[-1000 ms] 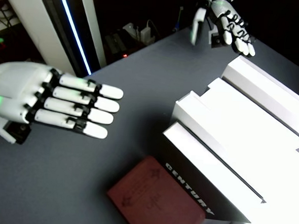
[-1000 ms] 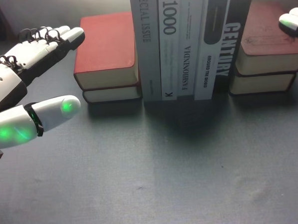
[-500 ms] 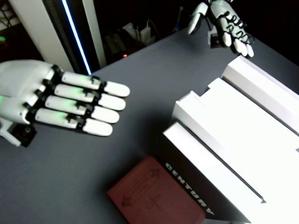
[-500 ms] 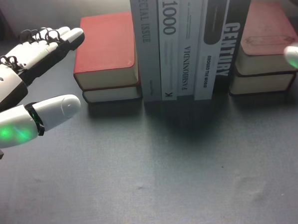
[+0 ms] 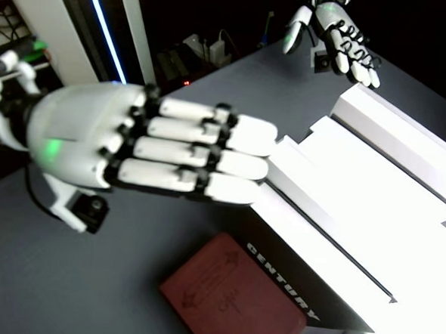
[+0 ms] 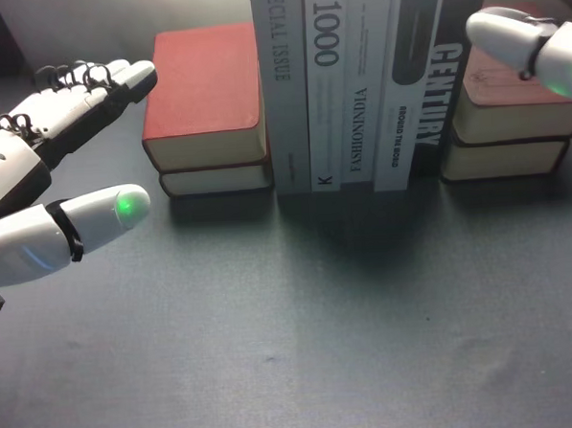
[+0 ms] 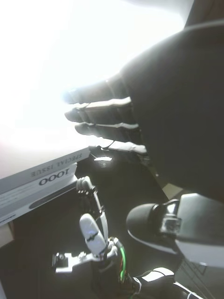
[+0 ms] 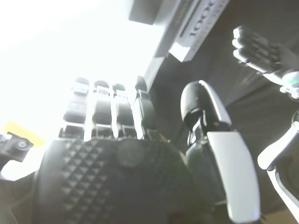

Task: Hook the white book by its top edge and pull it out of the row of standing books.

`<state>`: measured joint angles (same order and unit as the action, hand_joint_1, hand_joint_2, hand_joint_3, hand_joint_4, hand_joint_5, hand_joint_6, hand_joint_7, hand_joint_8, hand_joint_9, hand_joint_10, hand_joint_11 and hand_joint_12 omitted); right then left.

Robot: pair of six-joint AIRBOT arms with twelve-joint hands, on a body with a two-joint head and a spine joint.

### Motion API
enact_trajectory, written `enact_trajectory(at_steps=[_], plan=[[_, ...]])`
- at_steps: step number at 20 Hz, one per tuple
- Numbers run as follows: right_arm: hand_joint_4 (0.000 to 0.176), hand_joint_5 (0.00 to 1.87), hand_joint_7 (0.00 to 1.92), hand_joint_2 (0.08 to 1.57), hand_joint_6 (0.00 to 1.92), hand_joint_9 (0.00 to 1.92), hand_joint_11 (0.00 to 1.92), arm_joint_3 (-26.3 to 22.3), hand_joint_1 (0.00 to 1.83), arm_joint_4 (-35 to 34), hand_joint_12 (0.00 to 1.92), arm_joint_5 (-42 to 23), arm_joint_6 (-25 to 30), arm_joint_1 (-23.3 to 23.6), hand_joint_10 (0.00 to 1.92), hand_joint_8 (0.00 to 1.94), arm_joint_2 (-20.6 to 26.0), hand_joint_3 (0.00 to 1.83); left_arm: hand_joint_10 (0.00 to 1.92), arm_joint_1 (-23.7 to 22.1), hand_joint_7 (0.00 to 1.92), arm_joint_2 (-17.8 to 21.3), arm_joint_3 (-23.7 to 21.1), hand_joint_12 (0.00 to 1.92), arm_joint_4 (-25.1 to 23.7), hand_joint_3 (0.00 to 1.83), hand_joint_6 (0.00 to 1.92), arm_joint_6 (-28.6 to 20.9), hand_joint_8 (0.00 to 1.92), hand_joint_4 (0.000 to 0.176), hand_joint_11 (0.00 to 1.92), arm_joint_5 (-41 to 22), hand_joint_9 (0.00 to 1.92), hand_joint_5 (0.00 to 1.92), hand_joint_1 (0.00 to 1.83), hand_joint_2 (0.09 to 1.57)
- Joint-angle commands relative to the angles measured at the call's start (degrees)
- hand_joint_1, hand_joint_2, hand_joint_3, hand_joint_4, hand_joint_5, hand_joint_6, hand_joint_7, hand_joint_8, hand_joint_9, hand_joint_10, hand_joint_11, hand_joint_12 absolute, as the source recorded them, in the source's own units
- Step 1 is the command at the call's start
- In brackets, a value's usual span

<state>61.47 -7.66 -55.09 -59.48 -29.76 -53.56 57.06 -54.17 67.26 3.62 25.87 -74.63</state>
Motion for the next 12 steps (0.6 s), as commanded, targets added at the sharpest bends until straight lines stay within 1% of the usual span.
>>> enact_trajectory(at_steps=[1, 2, 4, 5, 6, 7, 8, 9, 12], plan=[[0.0, 0.17, 0.0, 1.42, 0.05, 0.0, 0.0, 0.63, 0.25, -0.02, 0.0, -5.68, -0.37, 1.21, 0.0, 0.0, -0.22, 0.0, 0.0, -0.31, 0.0, -0.25, 0.36, 0.0, 1.11, 0.01, 0.0, -0.38, 0.0, 0.115, 0.0, -6.81, 0.0, 0.0, 0.0, 1.3], [0.0, 0.19, 0.0, 1.41, 0.06, 0.0, 0.0, 0.92, 0.25, -0.02, 0.0, -5.62, -0.4, 1.56, 0.0, 0.0, -0.56, 0.0, 0.0, -0.31, 0.0, -0.33, 0.42, 0.0, 1.11, 0.01, 0.0, -0.39, 0.0, 0.11, 0.0, -6.75, 0.0, 0.0, 0.0, 1.3], [0.0, 0.2, 0.0, 1.41, 0.05, 0.0, 0.0, 1.99, 0.27, -0.02, 0.0, -4.14, -0.45, 2.98, 0.0, 0.0, -1.8, 0.0, 0.0, -0.16, 0.0, -0.72, 0.72, 0.0, 1.08, 0.01, 0.0, -0.77, 0.0, 0.11, 0.0, -6.41, 0.0, 0.0, 0.0, 1.31], [0.0, 0.21, 0.0, 1.4, 0.05, 0.0, 0.0, 2.4, 0.27, -0.01, 0.0, -3.29, -0.52, 3.48, 0.0, 0.0, -2.29, 0.0, 0.0, -0.11, 0.0, -0.8, 0.81, 0.0, 1.02, 0.01, 0.0, -0.89, 0.0, 0.113, 0.0, -6.26, 0.0, 0.0, 0.0, 1.31], [0.0, 0.23, 0.0, 1.4, 0.06, 0.0, 0.0, 2.71, 0.24, -0.01, 0.0, -2.55, -0.61, 3.8, 0.0, 0.0, -2.68, 0.0, 0.0, -0.08, 0.0, -0.83, 0.83, 0.0, 1.02, 0.01, 0.0, -0.9, 0.0, 0.119, 0.0, -6.2, 0.0, 0.0, 0.0, 1.3], [0.0, 0.25, 0.0, 1.4, 0.06, 0.0, 0.0, 3.0, 0.23, -0.02, 0.0, -1.9, -0.66, 3.86, 0.0, 0.0, -3.02, 0.0, 0.0, -0.08, 0.0, -0.85, 0.84, 0.0, 1.02, 0.01, 0.0, -0.92, 0.0, 0.119, 0.0, -6.22, 0.0, 0.0, 0.0, 1.3], [0.0, 0.27, 0.0, 1.41, 0.06, 0.0, 0.0, 3.09, 0.21, -0.02, 0.0, -1.52, -0.67, 3.86, 0.0, 0.0, -3.16, 0.0, 0.0, -0.08, 0.0, -0.85, 0.84, 0.0, 1.03, 0.0, 0.0, -0.93, 0.0, 0.125, 0.0, -6.3, 0.0, 0.0, 0.0, 1.29], [0.0, 0.27, 0.0, 1.42, 0.06, 0.0, 0.0, 3.11, 0.21, -0.02, 0.0, -1.07, -0.67, 3.86, 0.0, 0.0, -3.24, 0.0, 0.0, -0.08, 0.0, -0.85, 0.84, 0.0, 1.03, 0.0, 0.0, -1.01, 0.0, 0.126, 0.0, -6.31, 0.0, 0.0, 0.0, 1.29], [0.0, 0.33, 0.0, 1.41, 0.08, 0.0, 0.0, 2.9, 0.21, -0.01, 0.0, 0.24, -0.67, 3.53, 0.0, 0.0, -3.64, 0.0, 0.0, 0.22, 0.0, -0.85, 0.81, 0.0, 1.16, 0.01, 0.0, -1.19, 0.0, 0.113, 0.0, -6.36, 0.0, 0.0, 0.0, 1.3]])
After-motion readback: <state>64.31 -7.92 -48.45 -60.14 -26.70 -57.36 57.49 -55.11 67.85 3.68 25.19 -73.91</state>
